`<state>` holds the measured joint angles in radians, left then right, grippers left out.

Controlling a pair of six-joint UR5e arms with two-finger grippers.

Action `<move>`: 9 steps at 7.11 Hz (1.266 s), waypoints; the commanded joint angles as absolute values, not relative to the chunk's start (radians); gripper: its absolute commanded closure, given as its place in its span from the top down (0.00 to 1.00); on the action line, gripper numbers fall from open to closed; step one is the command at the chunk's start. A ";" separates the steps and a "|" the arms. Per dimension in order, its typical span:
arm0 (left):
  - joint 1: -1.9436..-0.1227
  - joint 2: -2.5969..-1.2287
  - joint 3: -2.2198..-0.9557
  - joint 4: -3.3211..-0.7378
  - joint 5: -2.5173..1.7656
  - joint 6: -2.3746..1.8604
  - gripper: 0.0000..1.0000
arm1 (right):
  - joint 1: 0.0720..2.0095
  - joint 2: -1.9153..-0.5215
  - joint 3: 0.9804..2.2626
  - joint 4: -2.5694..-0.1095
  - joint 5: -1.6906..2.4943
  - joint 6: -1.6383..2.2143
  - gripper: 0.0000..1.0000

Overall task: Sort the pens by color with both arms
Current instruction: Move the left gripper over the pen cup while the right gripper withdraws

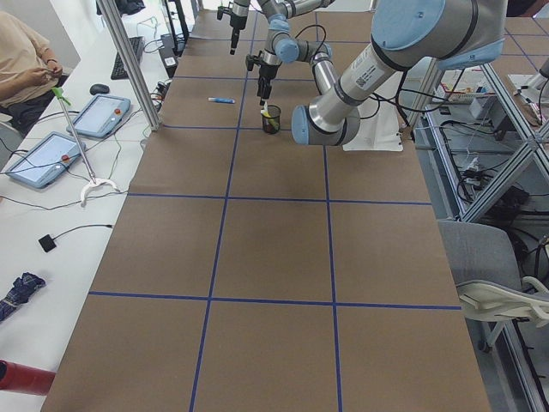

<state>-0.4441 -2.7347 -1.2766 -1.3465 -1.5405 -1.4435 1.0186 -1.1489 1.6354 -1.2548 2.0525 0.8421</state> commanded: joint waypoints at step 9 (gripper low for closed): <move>-0.422 -2.744 -1.287 -1.282 -1.537 -1.443 0.32 | 1.019 -1.150 1.637 -1.253 2.051 0.844 0.99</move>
<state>-0.4222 -2.7433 -1.2857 -1.2866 -1.5371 -1.4435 1.0186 -1.1505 1.6365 -1.2540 2.0509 0.8437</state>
